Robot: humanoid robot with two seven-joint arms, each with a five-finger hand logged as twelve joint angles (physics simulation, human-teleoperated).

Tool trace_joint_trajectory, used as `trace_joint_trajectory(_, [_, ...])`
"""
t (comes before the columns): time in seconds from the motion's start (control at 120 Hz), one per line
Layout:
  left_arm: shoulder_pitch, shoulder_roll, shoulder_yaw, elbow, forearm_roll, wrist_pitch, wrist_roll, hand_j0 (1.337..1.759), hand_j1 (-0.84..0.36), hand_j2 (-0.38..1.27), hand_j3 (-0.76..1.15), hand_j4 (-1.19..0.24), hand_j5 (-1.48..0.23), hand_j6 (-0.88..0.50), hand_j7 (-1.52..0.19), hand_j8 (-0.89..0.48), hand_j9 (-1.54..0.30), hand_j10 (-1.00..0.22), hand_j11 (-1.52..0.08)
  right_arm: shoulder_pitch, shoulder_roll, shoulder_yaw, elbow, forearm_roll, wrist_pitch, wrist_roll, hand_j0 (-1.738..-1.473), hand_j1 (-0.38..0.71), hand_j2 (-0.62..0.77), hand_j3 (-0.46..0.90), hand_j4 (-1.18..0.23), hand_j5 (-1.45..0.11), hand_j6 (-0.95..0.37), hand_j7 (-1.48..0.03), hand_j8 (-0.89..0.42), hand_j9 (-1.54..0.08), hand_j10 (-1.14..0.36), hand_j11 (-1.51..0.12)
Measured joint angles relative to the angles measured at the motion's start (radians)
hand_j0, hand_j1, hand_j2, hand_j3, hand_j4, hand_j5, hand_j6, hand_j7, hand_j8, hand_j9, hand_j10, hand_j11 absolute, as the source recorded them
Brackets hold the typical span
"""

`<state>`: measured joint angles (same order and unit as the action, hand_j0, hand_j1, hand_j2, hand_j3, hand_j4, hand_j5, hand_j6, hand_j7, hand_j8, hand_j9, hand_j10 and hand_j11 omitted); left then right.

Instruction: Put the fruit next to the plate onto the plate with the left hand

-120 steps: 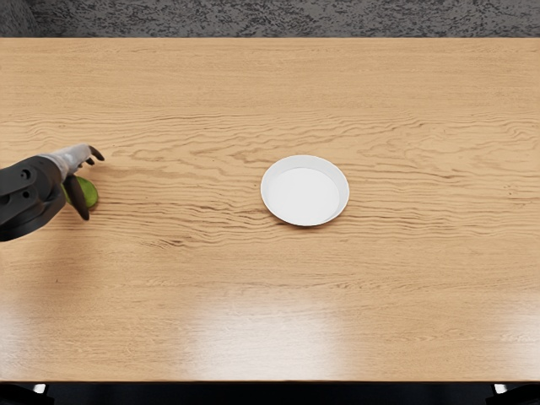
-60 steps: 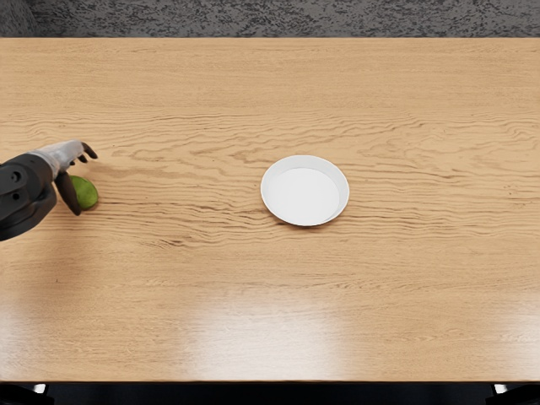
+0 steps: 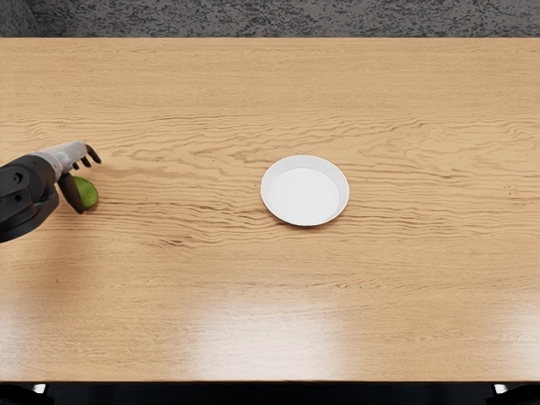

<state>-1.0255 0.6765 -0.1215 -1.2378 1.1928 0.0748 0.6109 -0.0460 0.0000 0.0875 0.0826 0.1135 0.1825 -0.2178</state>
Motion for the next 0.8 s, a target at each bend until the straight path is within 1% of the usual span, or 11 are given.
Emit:
trace_joint_trajectory(0.242, [0.002, -0.002, 0.0, 0.0, 0.0, -0.001, 0.0, 1.658, -0.07, 0.1, 0.0, -0.37, -0.47, -0.37, -0.47, -0.37, -0.47, -0.37, -0.47, 0.0, 0.0, 0.0, 0.0, 0.0, 0.0, 0.0, -1.658, -0.35, 0.0, 0.0, 0.0, 0.0, 0.0, 0.0, 0.0, 0.0, 0.0, 0.0])
trace_joint_trajectory(0.517, [0.005, 0.0, 0.0, 0.0, -0.001, -0.005, 0.0, 1.657, -0.11, 0.09, 0.0, -0.41, -0.54, -0.41, -0.54, -0.41, -0.54, -0.41, -0.54, 0.0, 0.0, 0.0, 0.0, 0.0, 0.0, 0.0, -1.658, -0.35, 0.0, 0.0, 0.0, 0.0, 0.0, 0.0, 0.0, 0.0, 0.0, 0.0])
trace_joint_trajectory(0.683, [0.007, -0.004, 0.001, 0.0, -0.001, -0.007, 0.0, 1.656, -0.12, 0.11, 0.0, -0.43, -0.57, -0.43, -0.57, -0.43, -0.57, -0.43, -0.57, 0.0, 0.0, 0.0, 0.0, 0.0, 0.0, 0.0, -1.658, -0.35, 0.0, 0.0, 0.0, 0.0, 0.0, 0.0, 0.0, 0.0, 0.0, 0.0])
trace_joint_trajectory(0.8, [0.007, -0.005, 0.002, 0.0, -0.002, -0.007, 0.0, 1.657, -0.16, 0.11, 0.0, -0.45, -0.6, -0.45, -0.6, -0.46, -0.59, -0.45, -0.59, 0.0, 0.0, 0.0, 0.0, 0.0, 0.0, 0.0, -1.658, -0.35, 0.0, 0.0, 0.0, 0.0, 0.0, 0.0, 0.0, 0.0, 0.0, 0.0])
